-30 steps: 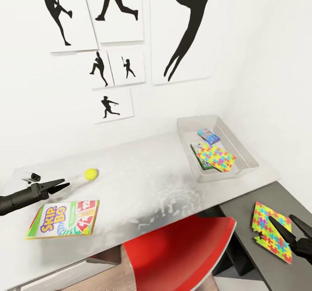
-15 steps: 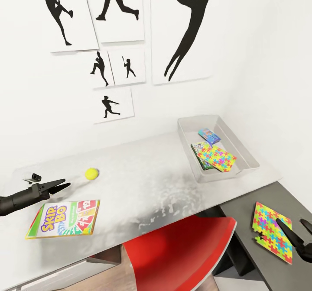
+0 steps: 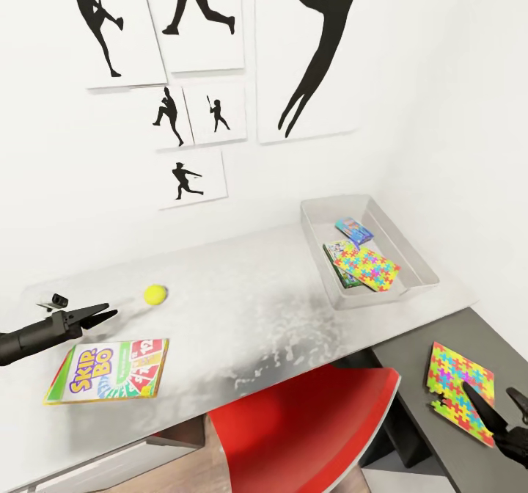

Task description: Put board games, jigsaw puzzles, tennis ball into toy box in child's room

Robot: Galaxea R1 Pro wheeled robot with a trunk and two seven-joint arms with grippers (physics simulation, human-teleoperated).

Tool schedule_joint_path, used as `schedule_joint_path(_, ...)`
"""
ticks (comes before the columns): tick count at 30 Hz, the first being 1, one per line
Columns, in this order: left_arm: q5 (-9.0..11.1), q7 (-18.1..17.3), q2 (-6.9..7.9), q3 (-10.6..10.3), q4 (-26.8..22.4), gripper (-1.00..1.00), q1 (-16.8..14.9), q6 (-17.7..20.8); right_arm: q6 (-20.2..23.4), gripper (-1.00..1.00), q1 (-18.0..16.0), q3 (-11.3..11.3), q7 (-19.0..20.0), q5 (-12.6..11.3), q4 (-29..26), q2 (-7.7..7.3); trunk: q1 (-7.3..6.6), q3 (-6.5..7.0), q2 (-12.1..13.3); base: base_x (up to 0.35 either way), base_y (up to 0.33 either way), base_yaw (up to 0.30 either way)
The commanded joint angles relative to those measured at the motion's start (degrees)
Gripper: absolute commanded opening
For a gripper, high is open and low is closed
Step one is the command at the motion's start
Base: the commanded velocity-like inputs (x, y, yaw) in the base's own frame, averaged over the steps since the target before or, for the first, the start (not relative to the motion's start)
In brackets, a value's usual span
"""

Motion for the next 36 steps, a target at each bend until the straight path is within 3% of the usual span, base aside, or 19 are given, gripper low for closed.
schedule_joint_path(1,0.0,-0.2,0.00,0.0,0.0,1.00,0.0,0.6,0.3,1.00,0.0,0.1,-0.1,-0.3,0.0,0.00,0.03,-0.08,-0.1,0.000,0.023,0.000)
schedule_joint_path(36,0.0,-0.2,0.04,0.0,0.0,1.00,0.0,0.6,-0.2,1.00,-0.1,0.8,-0.5,-0.2,-0.1,0.20,0.03,-0.08,-0.1,-0.025,0.024,0.000)
